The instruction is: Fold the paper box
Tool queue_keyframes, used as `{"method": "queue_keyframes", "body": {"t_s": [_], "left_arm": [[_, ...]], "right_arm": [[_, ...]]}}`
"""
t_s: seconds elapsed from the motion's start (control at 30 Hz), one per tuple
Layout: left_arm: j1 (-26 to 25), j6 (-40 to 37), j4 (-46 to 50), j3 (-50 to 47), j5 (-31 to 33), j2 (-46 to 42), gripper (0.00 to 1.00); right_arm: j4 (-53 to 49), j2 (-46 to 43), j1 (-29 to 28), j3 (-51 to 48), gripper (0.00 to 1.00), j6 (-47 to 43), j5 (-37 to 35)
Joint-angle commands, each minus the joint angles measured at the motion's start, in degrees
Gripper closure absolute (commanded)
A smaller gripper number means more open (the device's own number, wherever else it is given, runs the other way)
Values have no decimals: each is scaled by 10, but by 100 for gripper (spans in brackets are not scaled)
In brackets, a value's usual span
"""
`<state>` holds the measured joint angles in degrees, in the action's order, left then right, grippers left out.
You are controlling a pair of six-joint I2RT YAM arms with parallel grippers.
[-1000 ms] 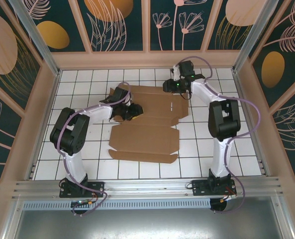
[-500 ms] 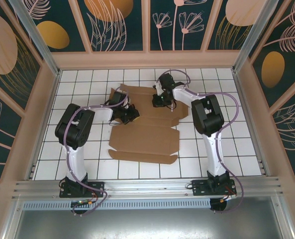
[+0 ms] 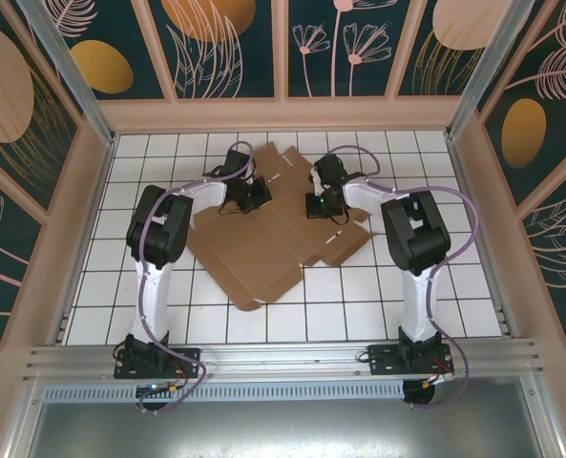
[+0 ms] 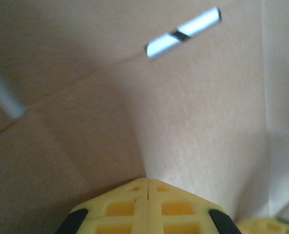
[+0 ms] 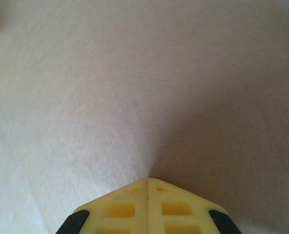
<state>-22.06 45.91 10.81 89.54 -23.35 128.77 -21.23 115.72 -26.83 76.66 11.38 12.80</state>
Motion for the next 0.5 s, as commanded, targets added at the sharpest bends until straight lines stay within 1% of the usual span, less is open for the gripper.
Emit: {"method": "queue_keyframes", "body": {"t_s": [0.0,0.07,0.1,0.17,0.2,0.27,0.3,0.37,0.43,0.47], "left_arm": [[-1,-44,64,37,22,15,100],[-1,-53,60,37,16,-4,99],[-1,-60,55,32,16,-23,99],[-1,-73,46,14,13,-64,97],[-1,-77,48,9,13,-81,97],[0,-77,46,-21,16,-118,97],[1,-76,40,-40,16,-132,97],[4,-67,22,-86,11,-157,97],[10,-56,8,-121,5,-160,98],[13,-50,0,-138,0,-157,98]], "right_arm": [[1,-28,-21,-32,90,32,31],[1,-41,-15,-32,81,31,22],[3,-53,-7,-31,75,30,25],[24,-81,16,-32,60,24,58],[33,-92,26,-31,56,20,75],[40,-101,55,-23,50,13,103],[42,-101,66,-17,47,10,107],[49,-97,95,-10,37,5,98],[43,-79,115,8,32,-8,95],[36,-67,123,19,27,-16,91]]}}
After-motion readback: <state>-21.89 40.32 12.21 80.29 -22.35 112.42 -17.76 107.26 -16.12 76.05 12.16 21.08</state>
